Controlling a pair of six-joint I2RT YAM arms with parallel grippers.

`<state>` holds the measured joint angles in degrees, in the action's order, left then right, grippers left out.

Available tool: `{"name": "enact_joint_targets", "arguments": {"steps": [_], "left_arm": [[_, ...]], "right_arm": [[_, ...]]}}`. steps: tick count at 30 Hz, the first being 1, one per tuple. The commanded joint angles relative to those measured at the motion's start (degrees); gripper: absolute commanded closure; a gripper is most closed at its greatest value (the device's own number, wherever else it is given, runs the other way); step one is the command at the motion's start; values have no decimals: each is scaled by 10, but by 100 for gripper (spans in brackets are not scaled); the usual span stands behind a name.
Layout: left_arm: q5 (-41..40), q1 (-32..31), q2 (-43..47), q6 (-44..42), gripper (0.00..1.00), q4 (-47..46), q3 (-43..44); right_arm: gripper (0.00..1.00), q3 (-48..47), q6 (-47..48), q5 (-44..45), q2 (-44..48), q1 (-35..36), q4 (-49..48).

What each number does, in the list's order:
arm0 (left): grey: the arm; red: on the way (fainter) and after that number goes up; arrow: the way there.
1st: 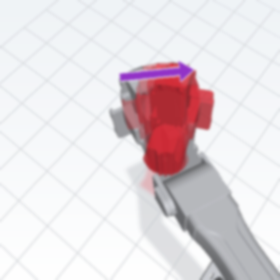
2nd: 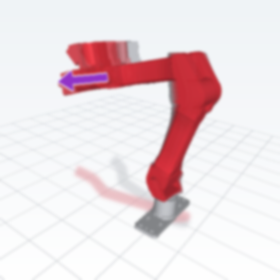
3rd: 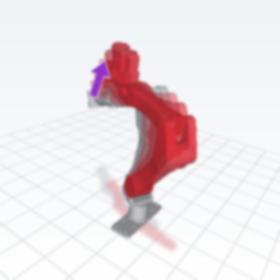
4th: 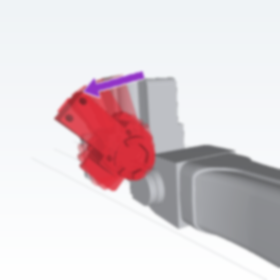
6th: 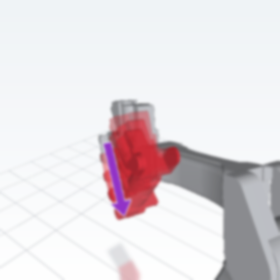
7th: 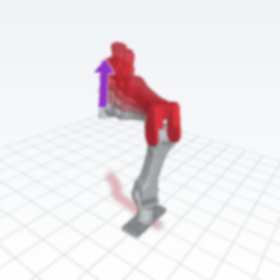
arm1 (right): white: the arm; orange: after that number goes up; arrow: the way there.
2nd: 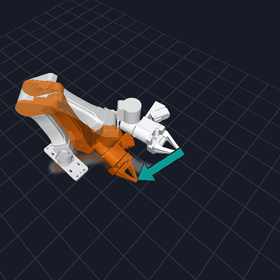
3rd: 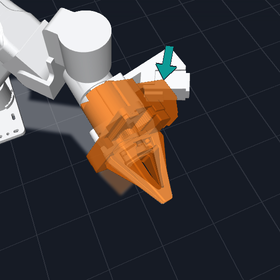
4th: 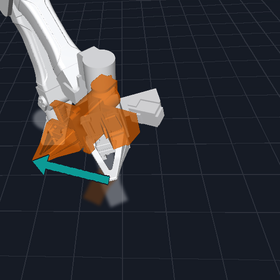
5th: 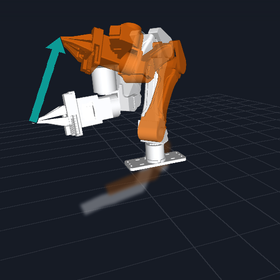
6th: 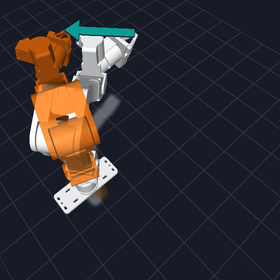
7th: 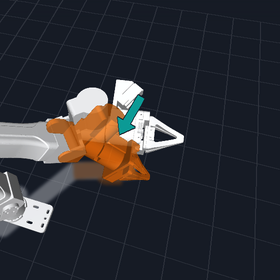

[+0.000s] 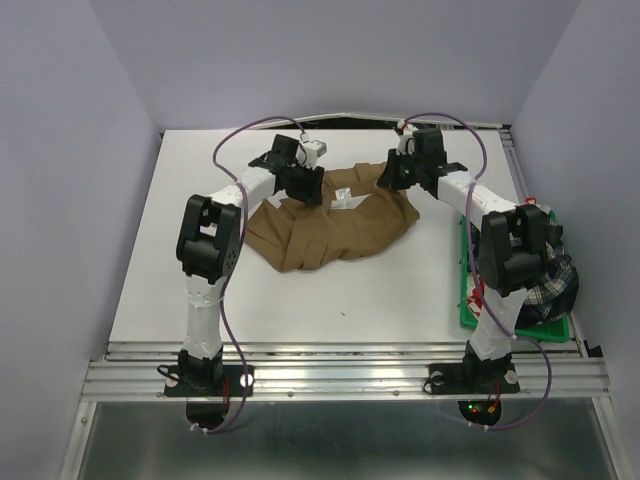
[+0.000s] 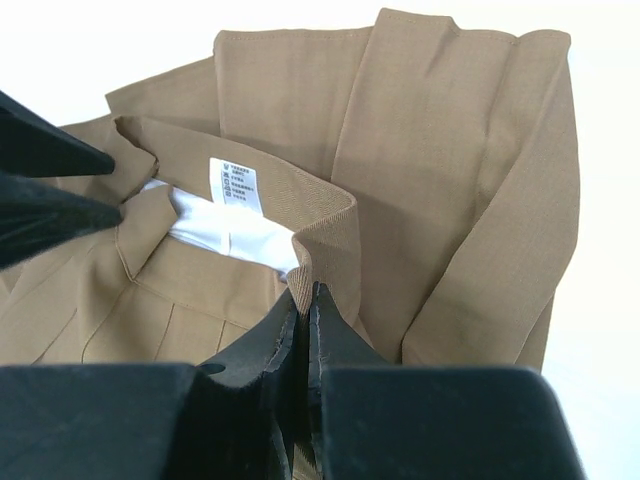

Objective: Fold and stack the skirts
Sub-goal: Flatten the skirt out

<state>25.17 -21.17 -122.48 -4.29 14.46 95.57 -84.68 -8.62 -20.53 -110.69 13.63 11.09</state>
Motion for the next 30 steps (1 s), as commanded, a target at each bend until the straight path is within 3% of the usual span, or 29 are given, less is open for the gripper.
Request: {"name": "enact_joint_targets", "arguments": {"steps": [1, 5, 6, 14, 16, 17, 18, 25, 30], "left_arm": [[-28, -1, 3, -3, 48, 30, 42], [-31, 3, 24, -14, 83, 38, 37], [-31, 9, 42, -16, 98, 38, 35], [2, 54, 159, -77, 100, 72, 22], [-25, 36, 176, -82, 64, 80, 15], [-30, 21, 181, -80, 40, 75, 8], [-29, 12, 184, -77, 2, 73, -8], [-133, -55, 110, -16, 1, 90, 21], [-127, -63, 52, 1, 1, 104, 55]], "right_arm": [[99, -11, 0, 1, 32, -4, -17], [99, -12, 0, 1, 36, -11, -17], [99, -14, 1, 1, 41, -17, -17], [99, -32, 11, -19, 71, -36, -8], [99, -29, 5, -35, 74, -36, -9], [99, -27, 2, -50, 73, -36, -9], [99, -22, -8, -57, 71, -36, -9], [99, -2, -19, -76, 56, -36, -12], [99, 0, -17, -78, 51, -36, -13]]}}
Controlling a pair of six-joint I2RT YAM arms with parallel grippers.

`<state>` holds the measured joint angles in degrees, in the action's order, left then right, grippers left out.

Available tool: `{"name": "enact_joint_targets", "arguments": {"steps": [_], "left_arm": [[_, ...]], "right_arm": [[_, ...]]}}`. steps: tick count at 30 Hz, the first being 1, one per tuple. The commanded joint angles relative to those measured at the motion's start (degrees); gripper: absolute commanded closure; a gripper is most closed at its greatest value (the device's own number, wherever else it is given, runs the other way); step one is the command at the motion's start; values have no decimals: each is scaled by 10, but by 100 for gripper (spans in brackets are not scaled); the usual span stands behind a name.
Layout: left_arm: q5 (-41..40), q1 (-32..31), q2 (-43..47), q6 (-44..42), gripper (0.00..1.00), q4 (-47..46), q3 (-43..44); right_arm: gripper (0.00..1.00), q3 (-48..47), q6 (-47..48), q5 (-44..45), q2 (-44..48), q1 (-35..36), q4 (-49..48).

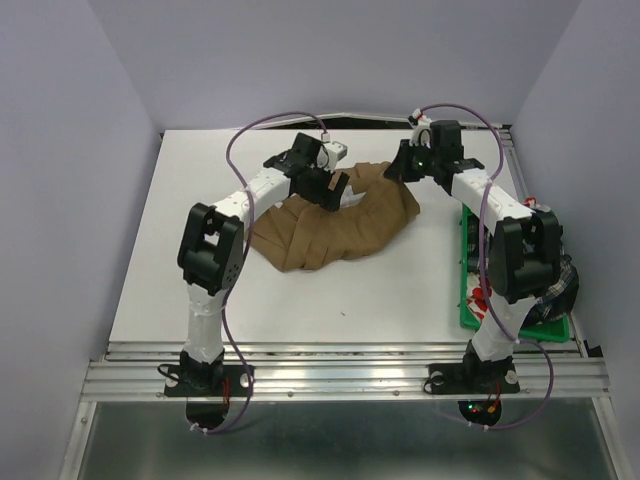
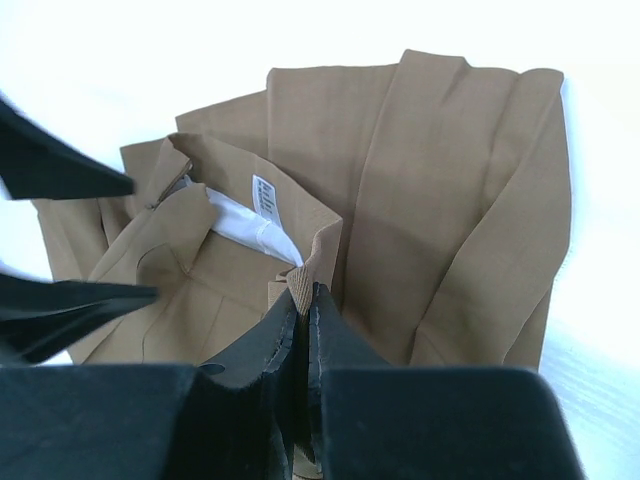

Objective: Fold and stack the skirts
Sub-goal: Flatten the skirt out

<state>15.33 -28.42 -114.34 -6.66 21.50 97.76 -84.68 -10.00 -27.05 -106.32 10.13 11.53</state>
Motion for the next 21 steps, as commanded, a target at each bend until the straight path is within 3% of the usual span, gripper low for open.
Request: {"name": "enact_joint_targets", "arguments": {"steps": [1, 10, 14, 15, 17, 20, 21], "left_arm": [[-40, 7, -37, 26, 1, 35, 40], [-111, 8, -91, 45, 2, 32, 55], [-90, 25, -78, 53, 17, 18, 48], [-79, 38, -66, 53, 29, 14, 39], [-39, 50, -49, 52, 40, -2, 28], [0, 77, -9, 36, 82, -14, 4], [3, 88, 15, 31, 100, -16, 0]], "right_arm": [[99, 1, -1, -11, 6, -1, -18], [99, 7, 10, -3, 3, -1, -18], [99, 10, 16, 12, 7, -1, -16], [99, 11, 18, 21, 9, -1, -17], [99, 10, 19, 29, 11, -6, -16], [99, -5, 16, 33, 15, -19, -16], [99, -10, 12, 33, 17, -19, -16]]}}
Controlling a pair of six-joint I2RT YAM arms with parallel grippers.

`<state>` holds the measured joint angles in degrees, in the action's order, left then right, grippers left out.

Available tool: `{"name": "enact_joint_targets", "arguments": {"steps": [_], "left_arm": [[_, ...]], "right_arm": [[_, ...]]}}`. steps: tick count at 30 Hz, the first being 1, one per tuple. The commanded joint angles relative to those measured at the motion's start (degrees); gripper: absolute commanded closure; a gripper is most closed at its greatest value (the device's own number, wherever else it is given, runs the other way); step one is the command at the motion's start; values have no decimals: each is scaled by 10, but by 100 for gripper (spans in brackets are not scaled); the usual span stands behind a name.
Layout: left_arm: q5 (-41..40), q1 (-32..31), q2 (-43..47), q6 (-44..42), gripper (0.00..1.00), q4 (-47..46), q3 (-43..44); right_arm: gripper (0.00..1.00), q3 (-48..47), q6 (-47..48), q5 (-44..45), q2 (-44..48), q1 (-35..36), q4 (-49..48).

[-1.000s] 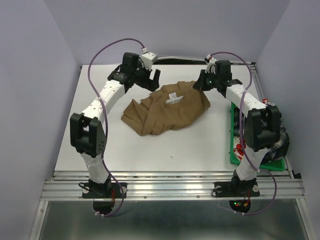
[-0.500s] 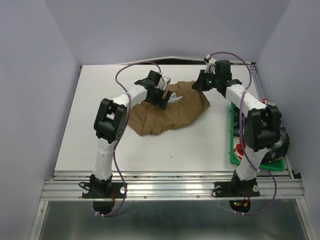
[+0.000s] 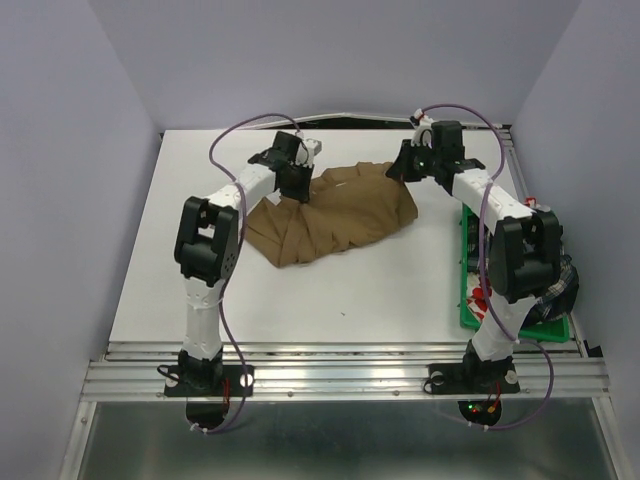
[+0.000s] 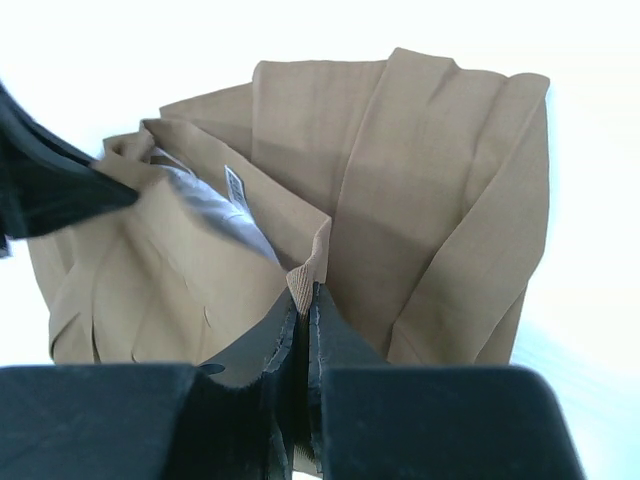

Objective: Fold and stack the skirts
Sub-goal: Flatten the skirt out

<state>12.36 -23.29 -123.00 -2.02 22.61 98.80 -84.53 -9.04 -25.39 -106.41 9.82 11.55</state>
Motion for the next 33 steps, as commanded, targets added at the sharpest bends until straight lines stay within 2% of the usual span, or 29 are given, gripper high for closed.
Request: {"name": "enact_joint_targets", "arguments": {"steps": [1, 6, 11, 14, 19, 25, 29, 33], "left_arm": [[39, 44, 115, -25, 100, -32, -14], [36, 81, 210, -48, 100, -57, -42], [-7, 91, 338, -86, 100, -84, -53], [-29, 91, 422, -105, 100, -102, -72], [-73, 90, 576, -106, 100, -111, -145], [-89, 87, 741, -89, 100, -120, -219], [-100, 87, 798, -85, 100, -118, -241], [-84, 87, 794, -73, 100, -114, -253]], "right_arm": [[99, -28, 2, 15, 19, -23, -16], [99, -89, 8, 0, 34, -36, -14], [99, -177, 13, -35, 66, -41, -15], [99, -199, 17, -42, 92, -41, -15], [99, -158, 21, -62, 202, -41, -26], [99, -112, -13, -106, 328, -41, -35], [99, -99, -33, -109, 364, -41, -19], [99, -71, -41, -85, 352, -41, -23]]}}
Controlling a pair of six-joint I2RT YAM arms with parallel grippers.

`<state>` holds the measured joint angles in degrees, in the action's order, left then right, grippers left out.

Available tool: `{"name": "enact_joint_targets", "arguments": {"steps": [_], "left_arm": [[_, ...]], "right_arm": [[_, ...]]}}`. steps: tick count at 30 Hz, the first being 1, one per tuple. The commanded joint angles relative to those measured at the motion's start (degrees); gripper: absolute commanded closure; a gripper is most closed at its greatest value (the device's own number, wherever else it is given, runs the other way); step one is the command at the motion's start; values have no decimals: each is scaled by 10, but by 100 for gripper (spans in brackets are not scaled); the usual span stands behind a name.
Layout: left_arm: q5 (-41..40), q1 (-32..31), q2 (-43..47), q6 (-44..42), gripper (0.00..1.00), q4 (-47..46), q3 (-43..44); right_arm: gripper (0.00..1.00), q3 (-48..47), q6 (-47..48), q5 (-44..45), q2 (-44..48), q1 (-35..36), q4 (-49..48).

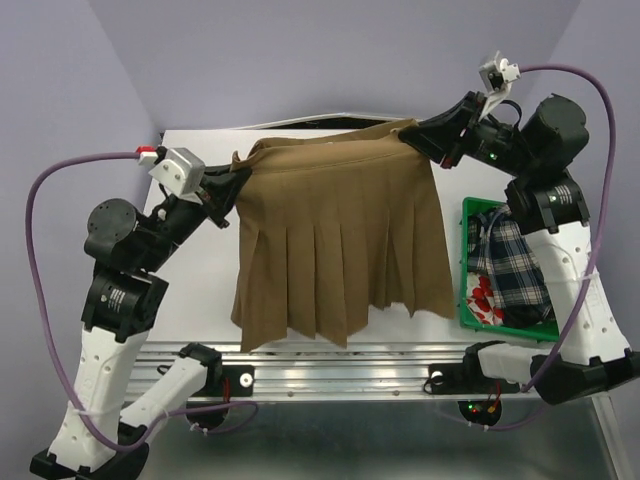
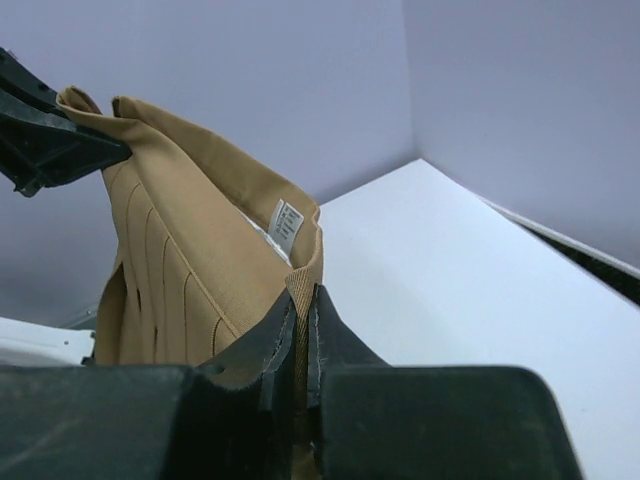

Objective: Fold and stack the skirts
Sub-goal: Flatten the skirt out

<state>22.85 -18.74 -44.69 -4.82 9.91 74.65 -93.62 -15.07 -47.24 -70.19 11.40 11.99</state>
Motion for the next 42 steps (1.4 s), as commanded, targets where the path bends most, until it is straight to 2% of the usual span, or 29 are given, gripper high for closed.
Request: {"name": "enact_joint_targets", "arguments": {"steps": [1, 5, 6, 8, 9, 10, 11, 12, 13, 14, 15, 18, 24, 26, 27, 28, 30, 31, 33, 35, 37, 38, 42], "left_arm": [[-184, 42, -7, -41, 100, 13, -13], [-172, 42, -69, -22, 100, -16, -38], [-171, 42, -82, -21, 92, -30, -58], [-190, 41, -131, -24, 86, -74, -75], [-199, 41, -155, -27, 65, -88, -85], [-216, 41, -210, -33, 53, -95, -82], [-228, 42, -239, -34, 44, -95, -73], [-259, 42, -271, -43, 29, -95, -45], [-268, 43, -327, -48, 16, -94, -23], [-273, 49, -351, -47, 13, -71, -3], [-266, 54, -384, -39, 2, -60, 35], [-254, 71, -411, -30, 1, -31, 72], [-213, 87, -409, -48, 1, -22, 39], [-200, 87, -421, -58, 2, -2, 31], [-181, 87, -437, -65, 3, 7, 28], [-176, 88, -448, -68, 6, 19, 30], [-150, 90, -469, -70, 12, 50, 30], [-142, 90, -492, -72, 21, 66, 35], [-107, 91, -507, -79, 30, 90, 23], [-78, 92, -517, -79, 35, 99, 7], [-55, 91, -526, -91, 48, 106, -17], [-44, 91, -530, -92, 59, 110, -30], [-39, 91, -555, -94, 75, 117, -48]], "right_arm": [[99, 25, 18, 141, -21, -57, -30], [99, 60, 0, 153, -95, -57, -61], [99, 67, -10, 152, -128, -57, -85], [99, 74, -14, 153, -170, -57, -109], [98, 69, -14, 162, -194, -57, -123], [88, 47, -13, 173, -249, -57, -132], [72, 47, -5, 180, -281, -57, -133], [57, 1, 4, 199, -315, -57, -110], [29, -29, 20, 212, -376, -57, -88], [4, -88, 31, 226, -404, -57, -48], [0, -114, 52, 258, -426, -57, -31], [0, -139, 83, 272, -449, -57, -18], [2, -128, 130, 239, -421, -57, 30], [12, -108, 156, 219, -414, -57, 47], [22, -105, 173, 210, -415, -52, 71], [26, -104, 181, 208, -418, -52, 86], [34, -102, 194, 209, -426, -52, 129], [39, -101, 211, 206, -435, -52, 143], [48, -100, 238, 198, -447, -52, 190], [55, -93, 256, 197, -460, -46, 217], [64, -65, 280, 193, -463, -41, 242], [68, -37, 291, 195, -463, -35, 249], [73, 28, 312, 207, -454, -30, 240]]}}
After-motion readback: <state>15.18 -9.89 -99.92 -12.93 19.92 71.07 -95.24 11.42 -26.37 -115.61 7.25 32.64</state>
